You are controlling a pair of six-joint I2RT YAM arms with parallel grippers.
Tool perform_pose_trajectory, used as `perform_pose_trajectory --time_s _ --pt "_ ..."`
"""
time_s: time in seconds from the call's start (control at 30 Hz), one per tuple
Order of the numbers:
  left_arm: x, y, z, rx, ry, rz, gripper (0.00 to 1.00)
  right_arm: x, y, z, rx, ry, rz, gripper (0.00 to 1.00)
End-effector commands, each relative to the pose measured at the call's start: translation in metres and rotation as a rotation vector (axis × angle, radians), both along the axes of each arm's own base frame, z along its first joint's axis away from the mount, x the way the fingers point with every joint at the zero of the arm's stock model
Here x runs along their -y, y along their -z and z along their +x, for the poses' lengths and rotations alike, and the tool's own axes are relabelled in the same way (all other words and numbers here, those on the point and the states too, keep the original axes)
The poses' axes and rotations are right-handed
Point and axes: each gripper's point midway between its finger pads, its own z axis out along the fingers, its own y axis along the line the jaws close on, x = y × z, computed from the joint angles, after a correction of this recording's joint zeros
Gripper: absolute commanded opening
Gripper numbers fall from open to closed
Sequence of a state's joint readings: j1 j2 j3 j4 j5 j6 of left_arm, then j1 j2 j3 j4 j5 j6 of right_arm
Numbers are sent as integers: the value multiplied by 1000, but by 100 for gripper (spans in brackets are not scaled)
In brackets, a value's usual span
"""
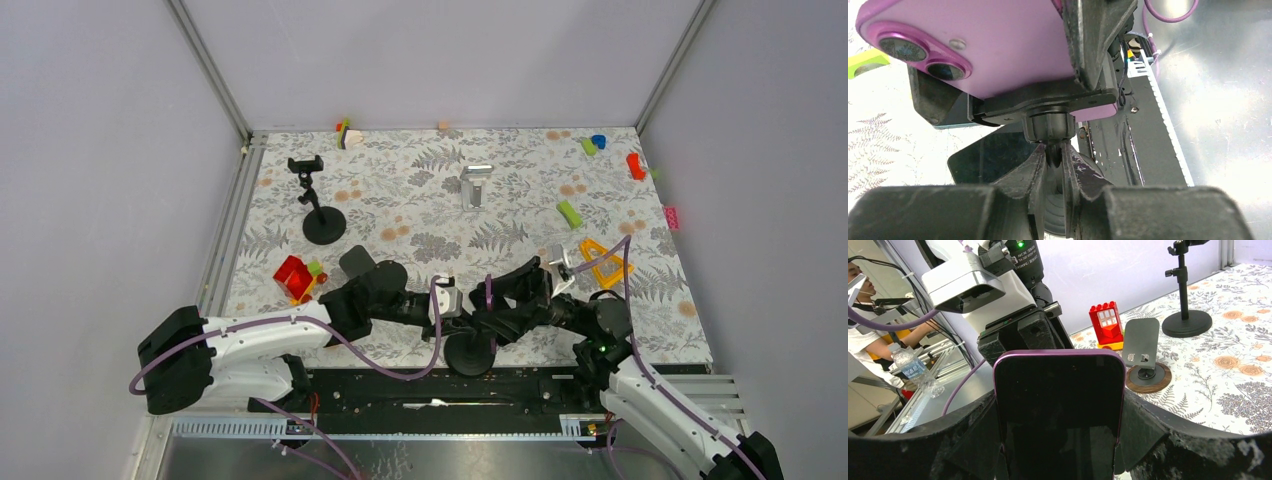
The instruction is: Remove the phone from the phone stand
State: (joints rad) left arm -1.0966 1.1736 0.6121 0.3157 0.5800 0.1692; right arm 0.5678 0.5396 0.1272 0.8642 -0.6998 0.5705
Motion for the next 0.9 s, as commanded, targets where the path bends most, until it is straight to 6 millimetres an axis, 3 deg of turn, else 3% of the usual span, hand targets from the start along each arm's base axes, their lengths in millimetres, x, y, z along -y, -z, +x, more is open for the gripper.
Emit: perform_pose_trajectory --time_s 0.0,0.1,0.13,0.27,0.33,0.37,0.53,0.73,0.87 --pt "-9 -5 -59 -84 256 -10 0 24 -9 46 32 294 67 0" --pt "-5 -10 -55 -90 236 -20 2 23 -7 45 32 286 48 0" --pt "-4 -11 -54 -90 233 -21 7 22 -6 44 33 277 41 0" --pt "1 -19 -49 -68 216 -51 36 16 -7 37 43 217 23 0" --pt "3 -22 -47 -54 211 -65 66 11 -5 32 48 173 10 0" --pt "4 -25 -46 -46 211 -69 71 10 -5 29 53 154 7 0" --pt "9 -30 -37 -16 188 -70 75 5 -4 18 77 79 -6 0" --pt "9 -37 -6 -28 72 -103 74 0 -14 -8 136 -59 12 0" --pt "7 -44 4 -28 42 -133 72 0 -19 -10 148 -75 16 0"
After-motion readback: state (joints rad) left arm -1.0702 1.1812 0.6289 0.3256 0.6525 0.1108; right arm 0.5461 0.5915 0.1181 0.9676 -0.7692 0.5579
